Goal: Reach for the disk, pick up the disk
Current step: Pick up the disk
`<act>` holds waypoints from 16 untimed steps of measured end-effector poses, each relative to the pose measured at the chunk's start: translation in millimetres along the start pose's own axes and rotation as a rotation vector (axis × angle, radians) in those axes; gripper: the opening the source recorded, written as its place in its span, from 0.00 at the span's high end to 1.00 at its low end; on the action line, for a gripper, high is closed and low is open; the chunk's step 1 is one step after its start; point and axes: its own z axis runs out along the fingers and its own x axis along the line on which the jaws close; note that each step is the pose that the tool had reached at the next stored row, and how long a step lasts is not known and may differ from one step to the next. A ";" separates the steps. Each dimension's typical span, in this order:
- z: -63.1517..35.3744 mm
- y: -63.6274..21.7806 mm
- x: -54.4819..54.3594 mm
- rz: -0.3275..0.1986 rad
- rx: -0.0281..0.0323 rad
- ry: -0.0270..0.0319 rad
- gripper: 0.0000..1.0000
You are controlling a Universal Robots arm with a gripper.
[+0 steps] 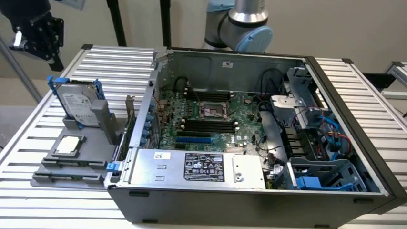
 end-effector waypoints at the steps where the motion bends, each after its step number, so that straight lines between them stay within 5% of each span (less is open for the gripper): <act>1: 0.0 0.5 -0.8 -0.009 0.0000 0.0004 0.89; 7: 0.1 3.8 -0.7 -0.023 0.0000 0.0012 0.88; 10: 0.1 3.9 -0.7 -0.023 0.0000 0.0012 0.70; 16: 4.0 3.9 -0.6 -0.023 -0.0001 0.0013 0.52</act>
